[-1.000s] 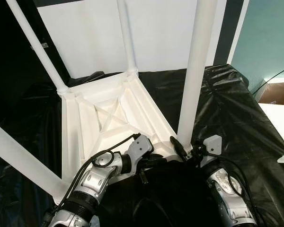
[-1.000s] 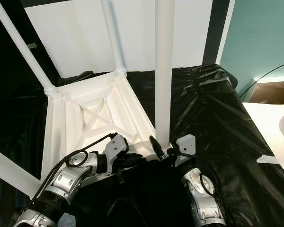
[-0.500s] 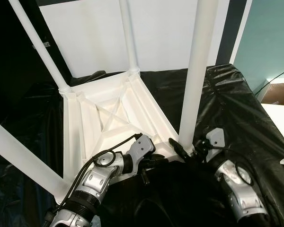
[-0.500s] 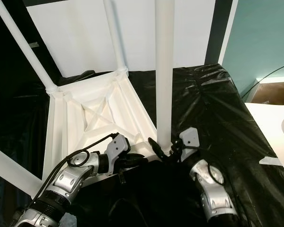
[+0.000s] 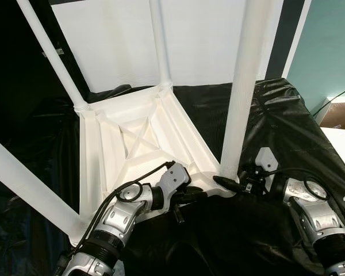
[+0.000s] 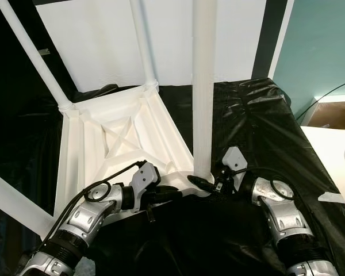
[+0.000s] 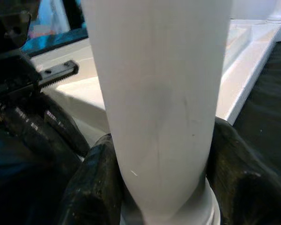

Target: Building children table

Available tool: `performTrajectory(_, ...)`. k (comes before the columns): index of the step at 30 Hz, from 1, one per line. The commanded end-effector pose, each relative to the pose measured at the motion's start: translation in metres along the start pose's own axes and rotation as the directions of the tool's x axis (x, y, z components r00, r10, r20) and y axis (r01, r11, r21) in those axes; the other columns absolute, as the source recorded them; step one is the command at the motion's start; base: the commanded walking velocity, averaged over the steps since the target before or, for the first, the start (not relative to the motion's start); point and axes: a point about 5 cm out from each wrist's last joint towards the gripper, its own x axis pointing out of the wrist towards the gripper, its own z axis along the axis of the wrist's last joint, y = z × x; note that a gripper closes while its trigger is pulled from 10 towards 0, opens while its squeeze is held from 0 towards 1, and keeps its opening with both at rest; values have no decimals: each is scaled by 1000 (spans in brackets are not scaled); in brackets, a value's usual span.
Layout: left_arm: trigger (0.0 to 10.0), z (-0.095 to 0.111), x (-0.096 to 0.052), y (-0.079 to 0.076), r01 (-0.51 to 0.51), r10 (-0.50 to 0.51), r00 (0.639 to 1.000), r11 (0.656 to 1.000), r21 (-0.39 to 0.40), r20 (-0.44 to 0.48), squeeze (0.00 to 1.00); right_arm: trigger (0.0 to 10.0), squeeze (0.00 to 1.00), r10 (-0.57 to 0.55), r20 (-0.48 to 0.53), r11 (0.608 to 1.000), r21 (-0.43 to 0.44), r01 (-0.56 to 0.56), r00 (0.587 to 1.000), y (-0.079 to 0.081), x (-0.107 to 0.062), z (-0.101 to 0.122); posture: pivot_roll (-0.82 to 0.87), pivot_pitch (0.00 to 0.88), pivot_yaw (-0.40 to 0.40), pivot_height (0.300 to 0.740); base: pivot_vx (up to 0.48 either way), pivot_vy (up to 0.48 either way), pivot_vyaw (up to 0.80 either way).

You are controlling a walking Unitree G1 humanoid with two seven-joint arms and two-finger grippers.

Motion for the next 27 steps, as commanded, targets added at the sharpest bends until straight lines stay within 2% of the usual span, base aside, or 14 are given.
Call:
performTrajectory(1, 10000, -37, -3, -14, 23, -31, 998, 987, -159, -51, 0, 0, 0, -82, 17, 994, 79, 80, 996, 18, 5, -8, -26, 0, 39, 740, 0, 0, 0)
performTrajectory(2, 10000, -37, -4, -14, 22, -31, 998, 987, -160, -53, 0, 0, 0, -173, 45, 980, 107, 168, 984, 22, 8, -8, -26, 0, 39, 740, 0, 0, 0)
performTrajectory(3, 10000, -37, -4, -14, 22, -31, 998, 987, -160, -53, 0, 0, 0, -173, 45, 980, 107, 168, 984, 22, 8, -8, -26, 0, 39, 740, 0, 0, 0)
performTrajectory(5, 10000, -39, -5, -15, 21, -30, 998, 987, -162, -57, 0, 0, 0, -425, 86, 899, 154, 409, 901, 20, 12, -6, -24, 0, 37, 740, 0, 0, 0)
performTrajectory(6, 10000, -39, -5, -15, 21, -30, 998, 987, -162, -57, 0, 0, 0, -425, 86, 899, 154, 409, 901, 20, 12, -6, -24, 0, 37, 740, 0, 0, 0)
performTrajectory(7, 10000, -39, -5, -15, 18, -27, 998, 986, -165, -54, 0, 0, 0, -506, 103, 857, 174, 486, 856, 23, 13, -4, -16, 0, 31, 740, 0, 0, 0)
performTrajectory(8, 10000, -39, -5, -15, 18, -27, 998, 986, -165, -54, 0, 0, 0, -506, 103, 857, 174, 486, 856, 23, 13, -4, -16, 0, 31, 740, 0, 0, 0)
performTrajectory(9, 10000, -39, -4, -15, 17, -26, 998, 986, -167, -51, 0, 0, 0, -551, 113, 829, 183, 528, 827, 27, 14, -2, -15, 0, 35, 740, 0, 0, 0)
performTrajectory(12, 10000, -38, -3, -15, 20, -28, 998, 985, -170, -47, 0, 0, 0, -584, 126, 808, 185, 559, 802, 28, 16, 0, -18, 0, 39, 740, 0, 0, 0)
performTrajectory(23, 10000, -37, -1, -15, 19, -27, 999, 985, -171, -42, 0, 0, 0, -576, 136, 816, 161, 556, 806, 30, 19, 5, -11, 0, 35, 740, 0, 0, 0)
performTrajectory(24, 10000, -38, -1, -15, 17, -24, 999, 985, -173, -41, 0, 5608, 0, -566, 122, 822, 160, 547, 815, 31, 20, 5, -11, 0, 33, 740, 0, 0, 0)
performTrajectory(25, 10000, -38, -1, -15, 17, -24, 999, 985, -173, -41, 0, 5608, 0, -566, 122, 822, 160, 547, 815, 31, 20, 5, -11, 0, 33, 740, 0, 0, 0)
performTrajectory(26, 10000, -38, -1, -16, 14, -22, 999, 984, -175, -39, 0, 10000, 1000, -482, 116, 873, 146, 465, 868, 31, 25, 4, -16, 0, 35, 740, 0, 0, 0)
performTrajectory(27, 10000, -38, -1, -16, 13, -21, 999, 984, -177, -38, 0, 10000, 1000, -398, 109, 914, 131, 383, 911, 30, 28, 4, -17, 0, 37, 740, 0, 0, 0)
